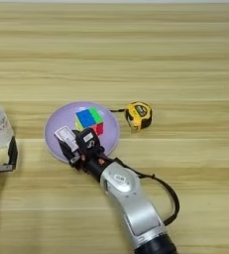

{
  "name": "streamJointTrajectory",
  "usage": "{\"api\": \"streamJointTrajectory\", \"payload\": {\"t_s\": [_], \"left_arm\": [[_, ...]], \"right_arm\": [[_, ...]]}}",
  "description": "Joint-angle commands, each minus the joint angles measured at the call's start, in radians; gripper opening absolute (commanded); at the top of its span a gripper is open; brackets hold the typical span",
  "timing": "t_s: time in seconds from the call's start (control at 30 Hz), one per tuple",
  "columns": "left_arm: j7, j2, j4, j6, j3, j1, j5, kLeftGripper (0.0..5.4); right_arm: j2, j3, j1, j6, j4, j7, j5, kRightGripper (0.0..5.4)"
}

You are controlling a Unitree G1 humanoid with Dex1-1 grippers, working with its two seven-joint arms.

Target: Move the objects on the table

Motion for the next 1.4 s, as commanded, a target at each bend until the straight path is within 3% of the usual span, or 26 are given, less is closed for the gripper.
{"api": "streamJointTrajectory", "payload": {"t_s": [0.03, 0.3, 1.17, 1.4], "left_arm": [[0.005, -0.003, -0.007, 0.013, -0.003, 0.001, 0.003, 5.4], [0.005, -0.002, -0.009, 0.015, -0.003, -0.001, 0.002, 5.4], [0.005, 0.0, -0.01, 0.014, -0.003, 0.005, 0.002, 5.4], [0.003, 0.001, -0.01, 0.013, -0.002, 0.007, 0.0, 5.4]], "right_arm": [[0.013, -0.005, -0.023, -0.005, 0.039, -0.001, -0.007, 2.07], [0.025, -0.008, -0.036, -0.01, 0.078, -0.001, -0.009, 2.07], [0.024, -0.001, -0.015, -0.027, 0.026, 0.012, -0.002, 5.19], [0.023, 0.012, 0.001, -0.04, -0.024, 0.033, 0.006, 5.37]]}}
